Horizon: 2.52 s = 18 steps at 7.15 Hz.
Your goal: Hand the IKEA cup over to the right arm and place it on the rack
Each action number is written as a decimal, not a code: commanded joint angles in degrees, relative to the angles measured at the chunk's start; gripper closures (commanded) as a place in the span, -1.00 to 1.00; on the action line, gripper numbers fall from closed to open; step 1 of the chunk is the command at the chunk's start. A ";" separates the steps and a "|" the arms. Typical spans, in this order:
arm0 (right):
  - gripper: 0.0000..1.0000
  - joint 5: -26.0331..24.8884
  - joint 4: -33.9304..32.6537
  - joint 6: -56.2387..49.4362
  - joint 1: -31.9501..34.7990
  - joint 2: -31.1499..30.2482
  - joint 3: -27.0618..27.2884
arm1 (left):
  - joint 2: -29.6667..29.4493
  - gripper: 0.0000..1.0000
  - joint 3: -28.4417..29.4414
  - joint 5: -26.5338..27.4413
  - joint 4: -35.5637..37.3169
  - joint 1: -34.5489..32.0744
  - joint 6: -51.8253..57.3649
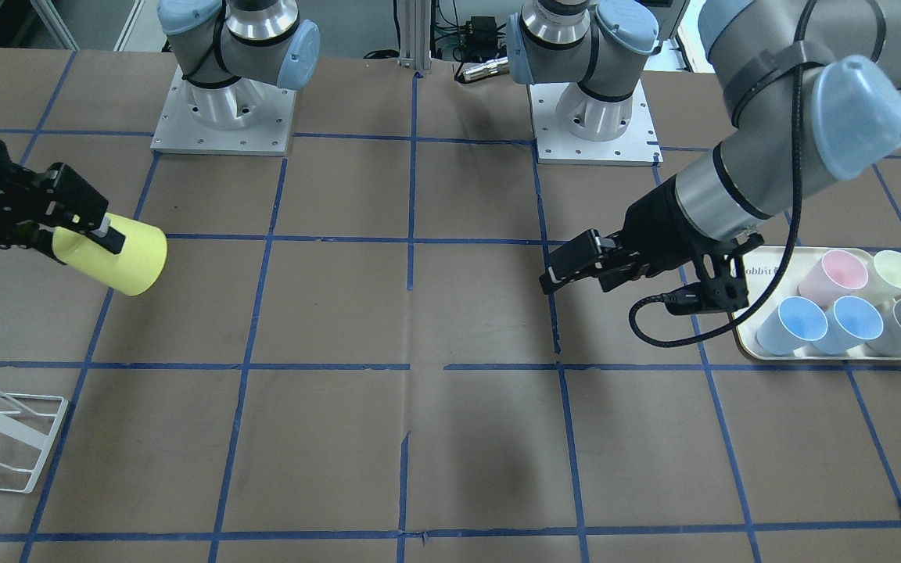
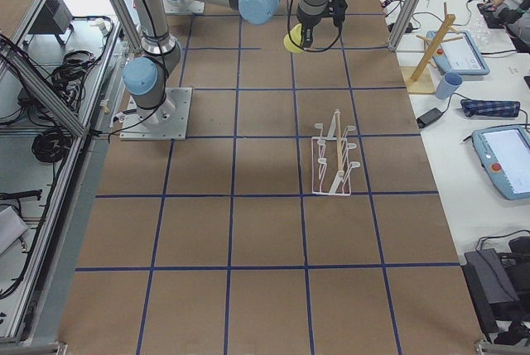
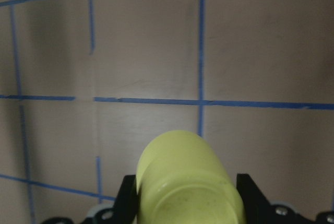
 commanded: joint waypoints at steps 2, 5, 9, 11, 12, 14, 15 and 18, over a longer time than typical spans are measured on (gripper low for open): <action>0.50 -16.81 -9.19 -0.20 -2.57 0.92 0.41 | 5.19 -1.00 0.32 19.73 -3.27 -0.33 4.44; 0.49 -16.58 -14.64 -5.97 -8.46 6.54 0.50 | 7.33 -1.00 -1.09 24.97 -4.24 -5.32 4.54; 0.49 -15.96 -23.07 -8.55 -9.71 8.66 4.62 | 8.37 -1.00 -1.36 21.13 -4.85 -5.79 8.49; 0.49 -15.61 -24.23 -8.64 -9.71 9.10 4.54 | 8.46 -1.00 -1.44 21.28 -5.37 -5.61 8.49; 0.49 -15.52 -24.59 -8.64 -9.71 9.54 4.54 | 8.46 -1.00 -1.45 21.10 -5.29 -5.61 8.49; 0.49 -15.34 -25.46 -8.64 -9.62 9.98 4.54 | 8.37 -1.00 -1.62 21.10 -5.38 -5.61 8.49; 0.49 -15.34 -25.73 -8.64 -9.53 10.68 4.54 | 8.37 -1.00 -1.71 21.10 -5.29 -5.61 8.49; 0.41 -15.34 -25.82 -8.64 -9.00 12.61 4.63 | 8.29 -1.00 -1.71 21.01 -5.29 -5.61 8.49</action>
